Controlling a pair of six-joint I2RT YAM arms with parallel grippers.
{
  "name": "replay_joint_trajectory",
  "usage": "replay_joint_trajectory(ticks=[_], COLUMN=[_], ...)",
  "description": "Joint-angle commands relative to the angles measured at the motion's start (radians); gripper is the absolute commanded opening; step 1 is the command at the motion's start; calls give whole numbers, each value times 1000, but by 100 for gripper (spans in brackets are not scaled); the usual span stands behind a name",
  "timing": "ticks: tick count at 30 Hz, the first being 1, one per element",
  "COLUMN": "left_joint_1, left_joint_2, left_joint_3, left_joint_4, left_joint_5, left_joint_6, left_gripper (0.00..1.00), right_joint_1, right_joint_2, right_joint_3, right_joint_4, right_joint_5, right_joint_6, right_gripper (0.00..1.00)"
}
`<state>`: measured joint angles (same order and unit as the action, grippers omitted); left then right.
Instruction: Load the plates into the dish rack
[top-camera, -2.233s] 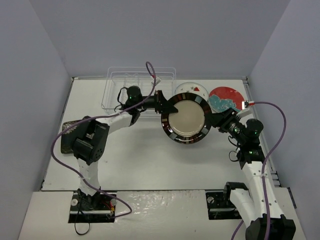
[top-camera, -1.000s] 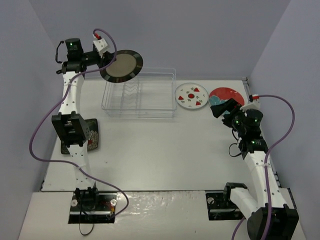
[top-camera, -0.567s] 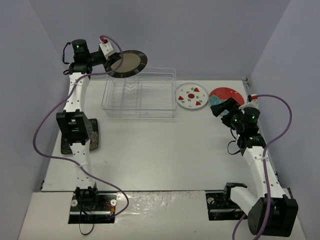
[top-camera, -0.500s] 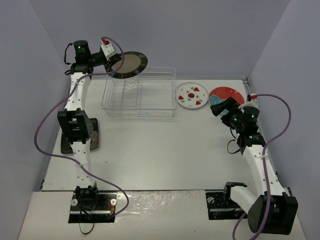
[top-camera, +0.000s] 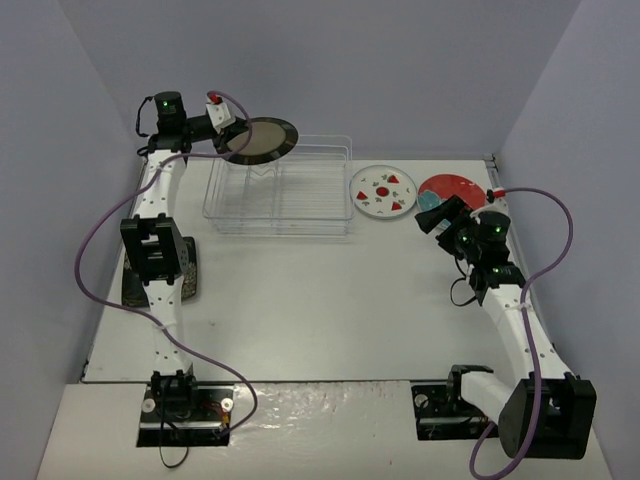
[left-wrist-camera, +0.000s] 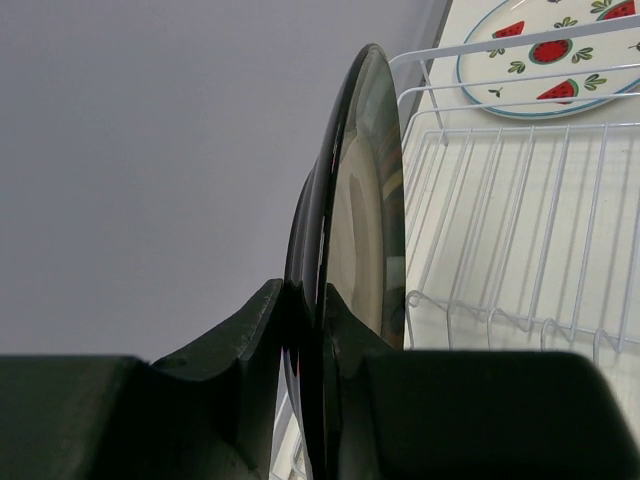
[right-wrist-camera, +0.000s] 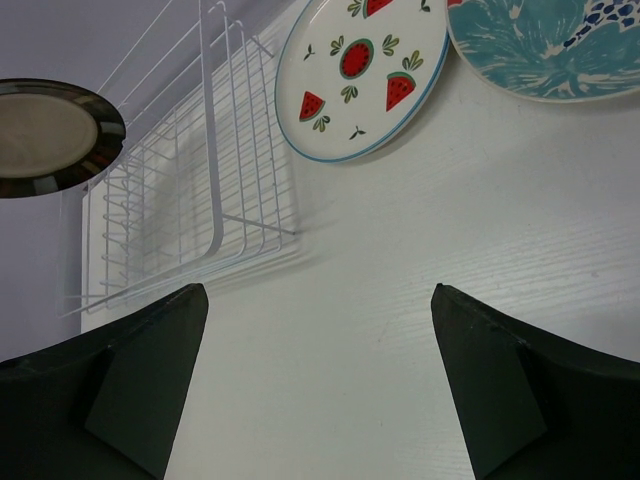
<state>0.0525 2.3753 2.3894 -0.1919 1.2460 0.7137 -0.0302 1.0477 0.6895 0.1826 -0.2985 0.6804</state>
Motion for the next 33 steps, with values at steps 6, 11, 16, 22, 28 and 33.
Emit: replay_joint_trajectory(ticks=[6,11,16,22,28,33], left_joint_1=[-2,7,7,22,42,70], left_joint_2=[-35,-30,-11,6,26,69], left_joint_3=[-7,-57,-56,-33,-49,-28], left_joint_4=[240,621,1175,1103,1198,1204], left_joint_5=[157,239,345,367,392,389], left_joint_6=[42,-279,-765,-744,-843,-866], left_gripper=[0,0,0,0,0,0], right_joint_1=[23,35,58,68,76,95], right_joint_2=[26,48,64,63,69,110], right_joint_3=[58,62,71,76,92,115], right_joint_4=[79,91,101,92,86,85], right_joint_5=[38,42,44,43,61,66], right_joint_6=[11,16,11,11,17,13], right_gripper=[91,91,91,91,91,91])
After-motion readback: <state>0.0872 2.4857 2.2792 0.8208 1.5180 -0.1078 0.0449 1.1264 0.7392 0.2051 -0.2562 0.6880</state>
